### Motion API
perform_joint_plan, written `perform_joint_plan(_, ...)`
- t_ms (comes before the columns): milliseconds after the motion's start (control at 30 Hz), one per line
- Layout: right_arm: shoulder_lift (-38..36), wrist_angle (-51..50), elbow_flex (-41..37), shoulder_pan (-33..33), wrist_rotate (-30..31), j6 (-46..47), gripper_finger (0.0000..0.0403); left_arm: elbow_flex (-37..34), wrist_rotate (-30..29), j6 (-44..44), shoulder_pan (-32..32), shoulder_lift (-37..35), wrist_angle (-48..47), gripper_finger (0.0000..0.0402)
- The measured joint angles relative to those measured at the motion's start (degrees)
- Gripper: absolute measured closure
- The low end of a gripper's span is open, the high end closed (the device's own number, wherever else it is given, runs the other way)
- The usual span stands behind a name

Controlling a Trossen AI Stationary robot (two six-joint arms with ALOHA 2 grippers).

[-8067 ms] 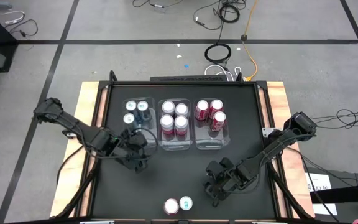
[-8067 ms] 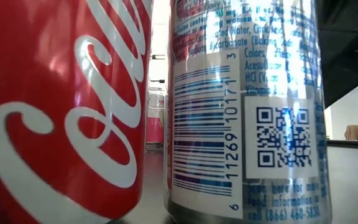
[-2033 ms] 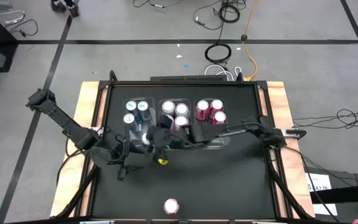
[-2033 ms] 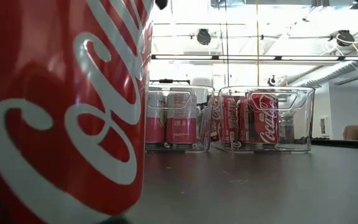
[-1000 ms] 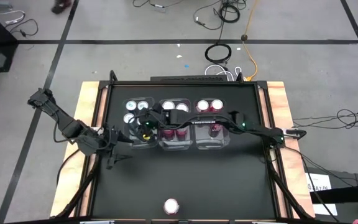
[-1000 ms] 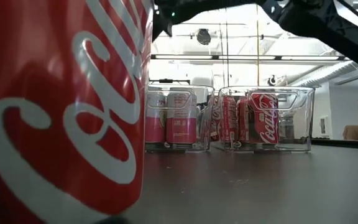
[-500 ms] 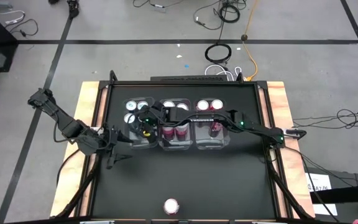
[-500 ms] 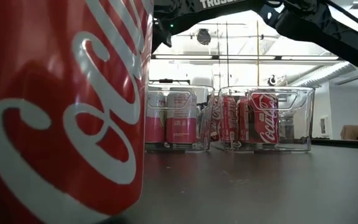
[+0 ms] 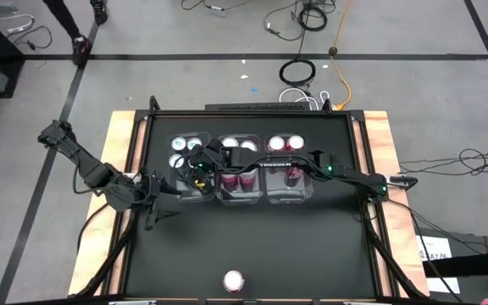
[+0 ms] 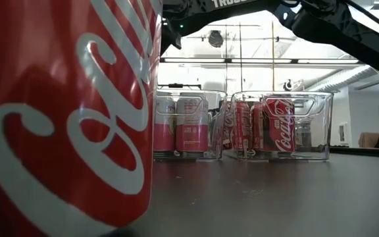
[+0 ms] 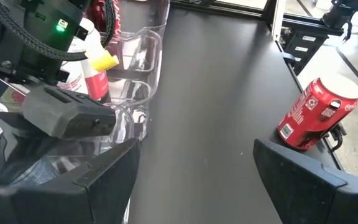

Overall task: Sort soda cans
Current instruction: Put the blue soda can into the left transparent bin, then put the red-white soda can into the right transparent bin

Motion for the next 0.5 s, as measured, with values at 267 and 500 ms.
perform_joint_plan(267,-1.05,-1.11,0.07,0.09,0.05,0.00,0.0038,0.00,0.00,0.00,0.00,0.02,0.00,0.0077)
perform_joint_plan(500,-6.18,-5.08,0.17,0.11,0.06,0.66,0.0030,0.00,-0.02,0.00,0.00,0.06,-0.01,0.0077)
